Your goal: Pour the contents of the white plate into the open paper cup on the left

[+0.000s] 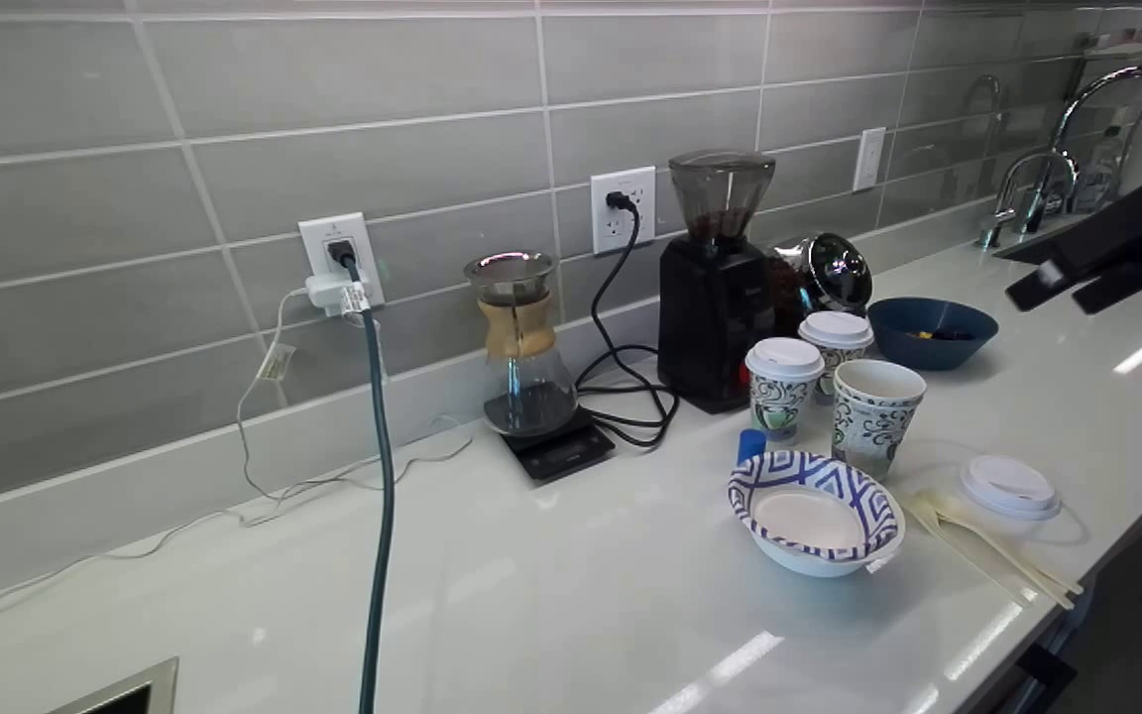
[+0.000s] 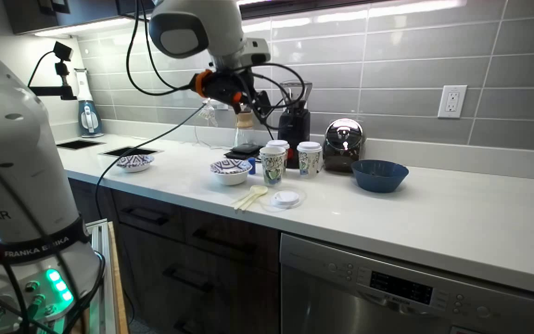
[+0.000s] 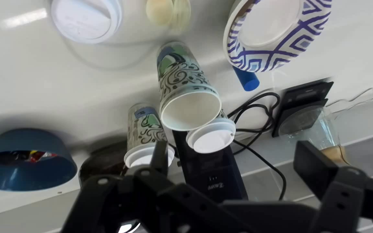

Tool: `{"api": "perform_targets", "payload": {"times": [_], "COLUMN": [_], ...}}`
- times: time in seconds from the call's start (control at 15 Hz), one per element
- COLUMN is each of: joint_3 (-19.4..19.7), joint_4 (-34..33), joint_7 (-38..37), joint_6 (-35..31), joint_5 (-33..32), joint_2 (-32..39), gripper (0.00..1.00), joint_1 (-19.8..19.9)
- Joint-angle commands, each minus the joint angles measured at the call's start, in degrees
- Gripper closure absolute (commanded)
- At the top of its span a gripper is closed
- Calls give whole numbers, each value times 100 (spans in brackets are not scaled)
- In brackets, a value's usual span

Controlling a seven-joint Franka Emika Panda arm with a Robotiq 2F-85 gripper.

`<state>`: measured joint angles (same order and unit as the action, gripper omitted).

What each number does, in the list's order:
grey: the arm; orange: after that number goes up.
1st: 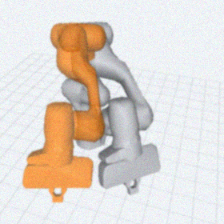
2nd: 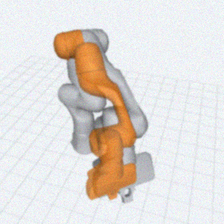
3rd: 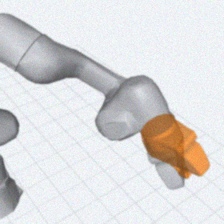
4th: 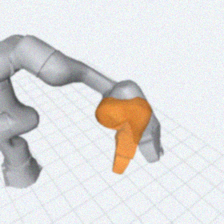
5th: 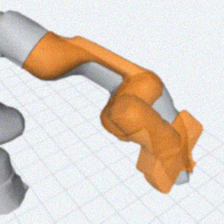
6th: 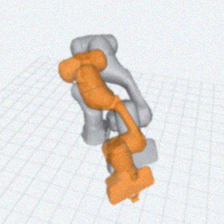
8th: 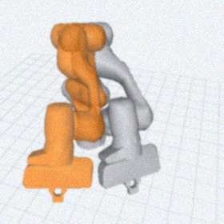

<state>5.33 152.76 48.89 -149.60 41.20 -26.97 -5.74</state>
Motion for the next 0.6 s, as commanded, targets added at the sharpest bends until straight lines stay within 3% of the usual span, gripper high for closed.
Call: {"api": "perform_targets", "payload": {"times": [0.0,0.13,0.2,0.53], "joint_3": [324,622,622,799], "joint_4": [-304,-585,-377,-535], "joint_7": [-488,-548,-486,-501], "joint_6": [981,1346,916,1212], "joint_5": [-1050,-1339,-1177,-1326], "joint_2": [-837,-1038,-858,-1074], "gripper": [0,0,0,0], "joint_1": [424,429,202,238]}}
